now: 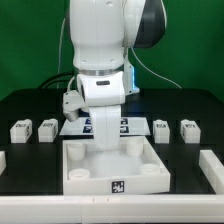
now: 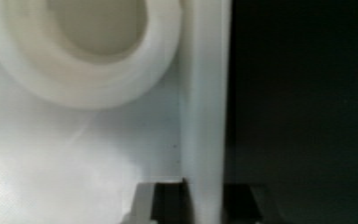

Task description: Assemble one leg

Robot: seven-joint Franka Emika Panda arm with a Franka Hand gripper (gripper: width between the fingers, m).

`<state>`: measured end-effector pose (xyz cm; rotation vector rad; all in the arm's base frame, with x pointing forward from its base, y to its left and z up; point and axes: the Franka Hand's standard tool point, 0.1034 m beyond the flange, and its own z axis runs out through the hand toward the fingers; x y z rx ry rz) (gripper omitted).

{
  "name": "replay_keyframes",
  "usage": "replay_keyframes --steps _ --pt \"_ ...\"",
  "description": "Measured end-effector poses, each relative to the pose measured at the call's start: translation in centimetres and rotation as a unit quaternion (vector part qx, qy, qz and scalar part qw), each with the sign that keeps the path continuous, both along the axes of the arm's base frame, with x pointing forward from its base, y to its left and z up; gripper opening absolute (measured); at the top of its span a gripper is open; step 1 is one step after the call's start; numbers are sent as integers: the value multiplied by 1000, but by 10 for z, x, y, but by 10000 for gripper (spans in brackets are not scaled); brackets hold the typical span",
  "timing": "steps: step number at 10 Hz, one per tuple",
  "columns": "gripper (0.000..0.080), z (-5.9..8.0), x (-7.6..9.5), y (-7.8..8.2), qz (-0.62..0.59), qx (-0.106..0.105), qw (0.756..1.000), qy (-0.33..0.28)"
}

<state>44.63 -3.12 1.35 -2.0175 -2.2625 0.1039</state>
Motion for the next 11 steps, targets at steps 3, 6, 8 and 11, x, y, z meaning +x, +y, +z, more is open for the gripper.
replay_keyframes --steps 3,6,8,11 --pt "68 0 22 43 -25 5 1000 -11" --pt "67 0 41 76 -36 12 999 -19" --pt "67 0 44 89 -58 14 998 -17" --pt "67 0 44 91 -67 13 997 -22"
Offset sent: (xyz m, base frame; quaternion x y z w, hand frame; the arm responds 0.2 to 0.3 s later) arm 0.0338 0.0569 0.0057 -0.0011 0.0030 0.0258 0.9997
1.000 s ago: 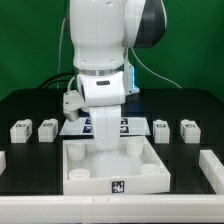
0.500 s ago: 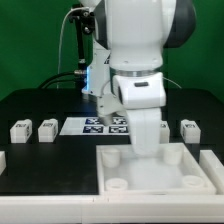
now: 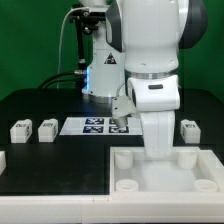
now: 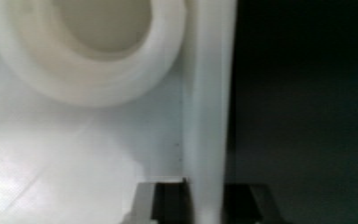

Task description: Assemble one leg

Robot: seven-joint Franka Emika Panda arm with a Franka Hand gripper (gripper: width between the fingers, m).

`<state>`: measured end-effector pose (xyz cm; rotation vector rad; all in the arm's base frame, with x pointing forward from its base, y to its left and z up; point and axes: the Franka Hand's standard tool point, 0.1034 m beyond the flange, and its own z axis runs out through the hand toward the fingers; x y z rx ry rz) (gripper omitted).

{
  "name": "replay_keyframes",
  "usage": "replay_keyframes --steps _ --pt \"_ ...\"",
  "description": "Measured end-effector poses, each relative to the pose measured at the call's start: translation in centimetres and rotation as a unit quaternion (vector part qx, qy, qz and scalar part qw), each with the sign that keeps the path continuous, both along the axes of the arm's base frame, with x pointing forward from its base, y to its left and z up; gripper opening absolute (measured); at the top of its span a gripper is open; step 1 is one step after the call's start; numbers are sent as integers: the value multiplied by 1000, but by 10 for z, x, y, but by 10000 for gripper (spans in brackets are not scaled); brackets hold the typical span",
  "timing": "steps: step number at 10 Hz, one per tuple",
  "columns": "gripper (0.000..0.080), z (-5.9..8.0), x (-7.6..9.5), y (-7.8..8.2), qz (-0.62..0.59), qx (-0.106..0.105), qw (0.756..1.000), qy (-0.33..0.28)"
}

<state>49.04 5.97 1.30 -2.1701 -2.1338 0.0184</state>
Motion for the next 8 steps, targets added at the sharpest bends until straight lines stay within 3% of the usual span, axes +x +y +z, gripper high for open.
replay_keyframes --steps 4,5,6,7,8 --pt "111 -1 -1 -1 -1 1 1000 -5" --pt "302 -1 -1 -1 -1 1 1000 -5" --pt "438 -1 -1 -1 -1 1 1000 -5" --pt "438 -1 -1 -1 -1 1 1000 -5" --pt "602 -1 -1 -1 -1 1 1000 -5"
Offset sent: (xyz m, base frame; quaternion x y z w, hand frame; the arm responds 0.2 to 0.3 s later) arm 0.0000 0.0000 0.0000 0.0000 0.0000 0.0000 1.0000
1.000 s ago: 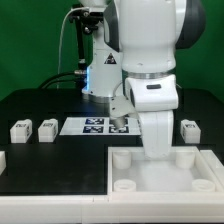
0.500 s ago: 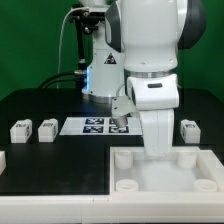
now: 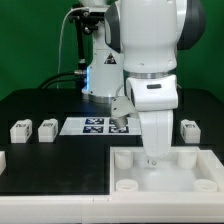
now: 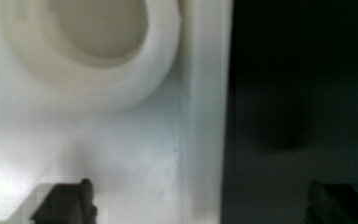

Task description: Assemble one leg

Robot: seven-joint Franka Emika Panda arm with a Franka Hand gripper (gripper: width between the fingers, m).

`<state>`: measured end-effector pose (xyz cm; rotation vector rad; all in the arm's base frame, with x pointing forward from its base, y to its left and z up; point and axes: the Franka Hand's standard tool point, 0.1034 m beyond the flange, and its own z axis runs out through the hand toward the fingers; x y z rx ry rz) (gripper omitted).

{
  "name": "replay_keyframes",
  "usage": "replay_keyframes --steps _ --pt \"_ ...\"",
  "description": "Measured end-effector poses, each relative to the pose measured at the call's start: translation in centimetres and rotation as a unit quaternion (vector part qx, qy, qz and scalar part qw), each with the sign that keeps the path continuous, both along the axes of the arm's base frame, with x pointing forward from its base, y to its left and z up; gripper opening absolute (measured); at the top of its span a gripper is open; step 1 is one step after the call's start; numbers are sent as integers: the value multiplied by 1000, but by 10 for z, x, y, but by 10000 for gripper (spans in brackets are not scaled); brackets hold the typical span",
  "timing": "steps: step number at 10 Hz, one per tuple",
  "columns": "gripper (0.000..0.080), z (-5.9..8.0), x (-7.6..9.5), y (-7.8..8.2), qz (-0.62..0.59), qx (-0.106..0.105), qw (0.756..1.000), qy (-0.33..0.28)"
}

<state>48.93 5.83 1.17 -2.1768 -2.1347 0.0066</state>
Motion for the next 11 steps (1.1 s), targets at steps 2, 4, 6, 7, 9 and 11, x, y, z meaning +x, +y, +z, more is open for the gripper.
replay_keyframes --steps 2,4,6,7,9,11 --pt "635 0 0 0 0 0 1000 0" --pt "649 0 0 0 0 0 1000 0" --pt "649 3 0 0 -10 -2 1000 2" --pt "649 19 -2 3 -27 -8 1000 0" --pt "649 51 -8 23 -99 -20 995 -9" --pt "649 66 -19 59 -193 -24 981 -13"
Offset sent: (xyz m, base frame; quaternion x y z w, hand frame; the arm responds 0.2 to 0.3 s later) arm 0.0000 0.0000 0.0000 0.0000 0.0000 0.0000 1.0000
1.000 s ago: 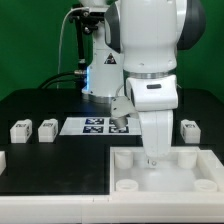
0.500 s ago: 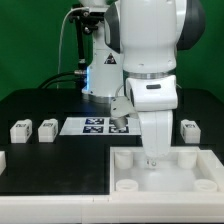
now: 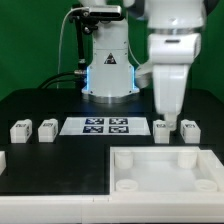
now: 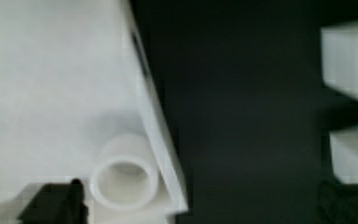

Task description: Assemble one leg

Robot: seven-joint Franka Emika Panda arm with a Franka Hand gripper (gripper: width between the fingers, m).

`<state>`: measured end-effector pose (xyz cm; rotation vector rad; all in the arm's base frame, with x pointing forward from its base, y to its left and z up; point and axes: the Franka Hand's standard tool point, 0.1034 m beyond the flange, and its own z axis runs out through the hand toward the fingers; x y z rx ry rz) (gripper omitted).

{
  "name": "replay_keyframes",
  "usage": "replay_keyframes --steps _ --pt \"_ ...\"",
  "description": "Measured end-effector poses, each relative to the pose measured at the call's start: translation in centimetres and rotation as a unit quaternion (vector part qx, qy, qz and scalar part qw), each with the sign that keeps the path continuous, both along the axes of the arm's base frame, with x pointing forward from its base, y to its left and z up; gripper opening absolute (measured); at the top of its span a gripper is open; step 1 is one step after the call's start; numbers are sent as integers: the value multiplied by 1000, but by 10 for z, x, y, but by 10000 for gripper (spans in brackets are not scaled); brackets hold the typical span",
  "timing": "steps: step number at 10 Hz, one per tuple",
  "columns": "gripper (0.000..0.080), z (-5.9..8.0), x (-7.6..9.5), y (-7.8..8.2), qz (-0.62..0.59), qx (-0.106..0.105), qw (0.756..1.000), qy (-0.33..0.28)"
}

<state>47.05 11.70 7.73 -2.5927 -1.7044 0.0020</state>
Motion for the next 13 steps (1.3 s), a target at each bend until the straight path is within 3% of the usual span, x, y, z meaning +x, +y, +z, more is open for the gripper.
replay_keyframes --steps 5,7,9,10,11,12,13 --pt "649 -5 -6 9 -250 -1 968 13" --pt "649 -12 -26 23 -391 -9 920 34" --pt "649 -19 -40 33 -465 -2 885 37" --pt "649 -23 -47 33 -463 1 886 34" --pt "649 -23 -49 31 -456 -17 888 51" --pt "649 -22 -44 32 -457 -10 888 45" --pt "649 -23 -50 31 -455 -24 888 60"
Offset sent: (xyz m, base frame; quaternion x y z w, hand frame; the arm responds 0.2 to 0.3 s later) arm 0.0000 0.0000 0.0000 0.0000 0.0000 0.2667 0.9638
